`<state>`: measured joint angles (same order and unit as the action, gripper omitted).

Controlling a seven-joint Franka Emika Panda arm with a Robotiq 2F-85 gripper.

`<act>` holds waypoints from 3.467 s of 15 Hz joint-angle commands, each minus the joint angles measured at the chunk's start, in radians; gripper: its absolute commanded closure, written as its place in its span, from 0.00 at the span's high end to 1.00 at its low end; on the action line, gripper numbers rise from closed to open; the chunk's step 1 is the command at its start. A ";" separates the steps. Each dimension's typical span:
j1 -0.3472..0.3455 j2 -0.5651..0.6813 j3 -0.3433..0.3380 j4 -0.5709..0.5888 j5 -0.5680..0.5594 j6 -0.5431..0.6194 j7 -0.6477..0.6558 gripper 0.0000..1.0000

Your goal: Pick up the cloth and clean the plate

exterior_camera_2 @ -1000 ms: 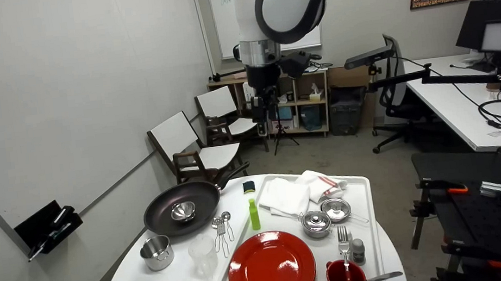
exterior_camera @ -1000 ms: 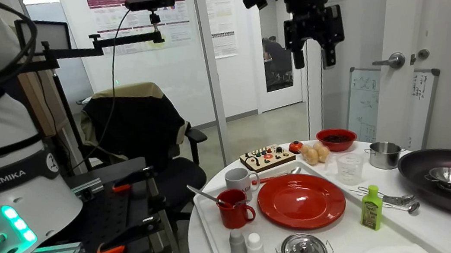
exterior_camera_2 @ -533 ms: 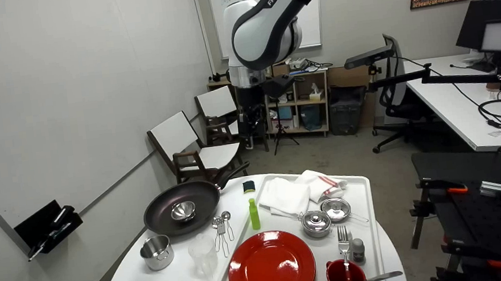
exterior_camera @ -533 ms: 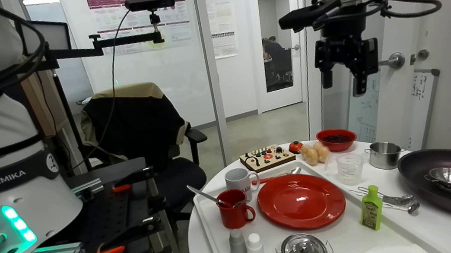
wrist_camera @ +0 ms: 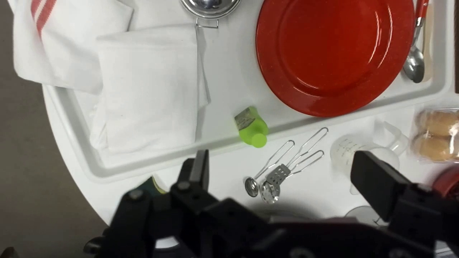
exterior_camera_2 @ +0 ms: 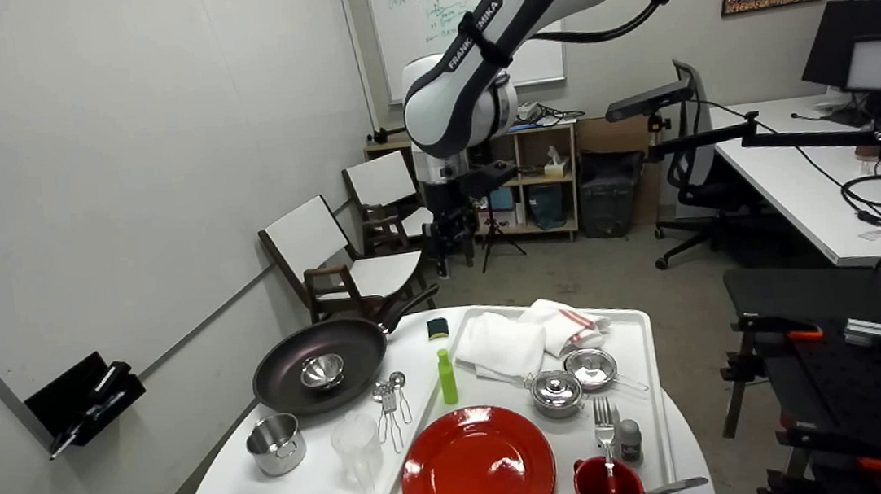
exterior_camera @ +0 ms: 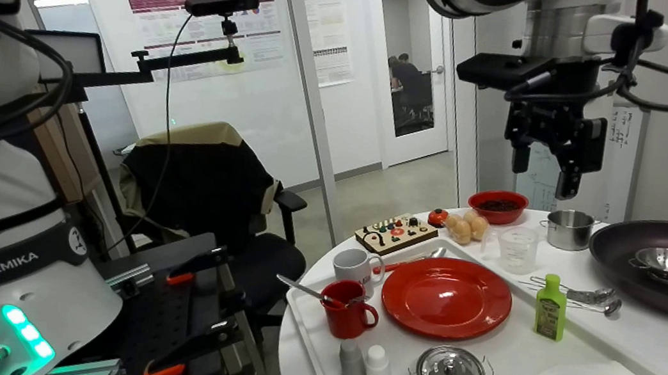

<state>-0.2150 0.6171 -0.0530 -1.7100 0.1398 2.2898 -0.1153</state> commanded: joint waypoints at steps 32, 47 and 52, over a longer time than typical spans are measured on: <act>-0.097 0.335 -0.060 0.285 -0.013 -0.002 0.030 1.00; -0.128 0.555 -0.057 0.374 -0.127 0.215 -0.078 1.00; -0.182 0.600 -0.005 0.369 -0.122 0.366 -0.182 1.00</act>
<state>-0.3601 1.1879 -0.0970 -1.3584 0.0277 2.5961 -0.2411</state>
